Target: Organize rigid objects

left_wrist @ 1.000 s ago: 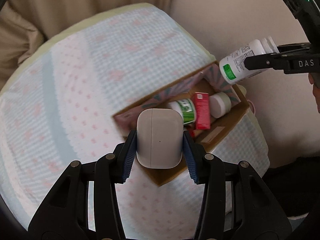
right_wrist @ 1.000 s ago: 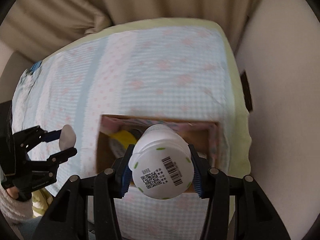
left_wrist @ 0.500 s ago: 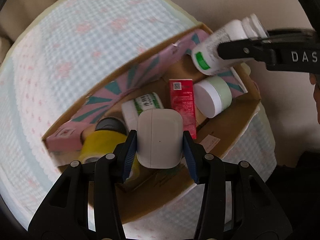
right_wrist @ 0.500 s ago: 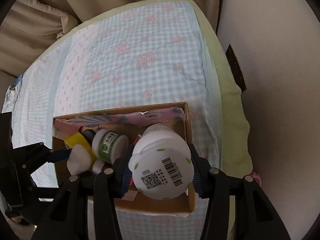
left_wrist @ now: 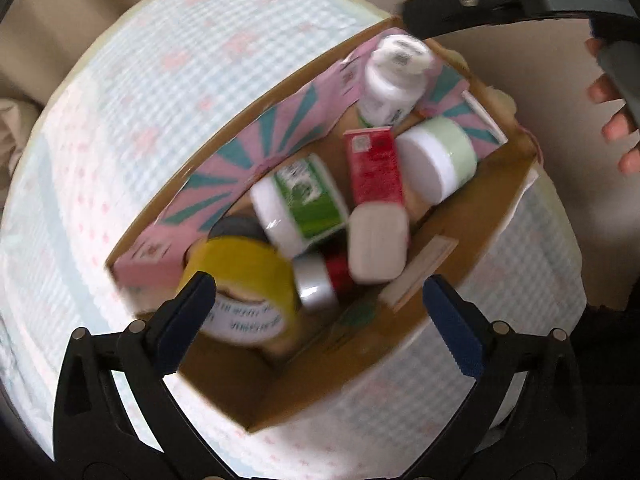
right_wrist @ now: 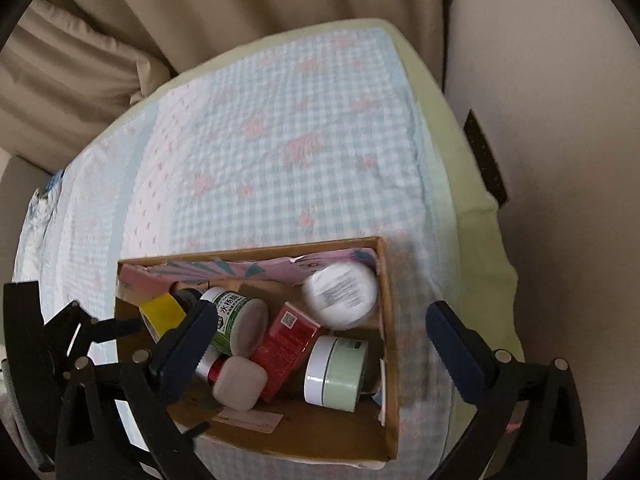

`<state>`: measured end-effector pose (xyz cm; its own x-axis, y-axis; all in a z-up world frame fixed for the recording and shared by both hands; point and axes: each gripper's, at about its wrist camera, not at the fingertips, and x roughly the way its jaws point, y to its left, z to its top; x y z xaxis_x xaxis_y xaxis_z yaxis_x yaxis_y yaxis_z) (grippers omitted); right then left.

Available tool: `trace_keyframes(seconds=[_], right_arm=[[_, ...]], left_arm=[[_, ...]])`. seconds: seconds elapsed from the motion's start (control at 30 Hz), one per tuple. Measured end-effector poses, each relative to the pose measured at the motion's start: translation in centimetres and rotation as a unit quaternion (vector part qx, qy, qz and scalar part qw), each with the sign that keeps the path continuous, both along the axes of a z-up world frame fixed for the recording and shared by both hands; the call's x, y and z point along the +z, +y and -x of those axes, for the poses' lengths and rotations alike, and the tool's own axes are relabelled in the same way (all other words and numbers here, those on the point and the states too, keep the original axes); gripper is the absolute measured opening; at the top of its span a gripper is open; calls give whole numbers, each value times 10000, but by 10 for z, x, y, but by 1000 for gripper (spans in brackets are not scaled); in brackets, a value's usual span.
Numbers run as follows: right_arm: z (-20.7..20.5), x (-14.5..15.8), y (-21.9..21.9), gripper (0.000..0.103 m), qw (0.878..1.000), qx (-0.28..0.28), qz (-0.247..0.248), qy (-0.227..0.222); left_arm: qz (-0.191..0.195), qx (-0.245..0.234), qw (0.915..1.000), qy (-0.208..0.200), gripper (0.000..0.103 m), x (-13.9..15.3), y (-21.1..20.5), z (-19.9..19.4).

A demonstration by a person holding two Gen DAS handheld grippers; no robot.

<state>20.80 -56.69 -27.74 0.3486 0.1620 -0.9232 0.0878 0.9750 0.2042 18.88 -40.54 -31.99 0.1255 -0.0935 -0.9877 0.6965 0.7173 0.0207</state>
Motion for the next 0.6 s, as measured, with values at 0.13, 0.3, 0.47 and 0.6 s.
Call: trace_keyframes(seconds=[0.13, 0.3, 0.47, 0.6], right_arm=[[2, 2, -1, 103, 9996, -78, 250, 140], [4, 5, -1, 103, 9996, -146, 212, 147], [10, 14, 5, 103, 9994, -167, 276, 129], [16, 32, 16, 103, 9992, -172, 367, 48]], left_arm=[[-12, 264, 9996, 78, 103, 2, 17, 1], [106, 390, 9992, -4, 103, 16, 29, 4], [275, 453, 9985, -150, 103, 33, 37, 4], [487, 576, 9969, -244, 103, 53, 49, 5]])
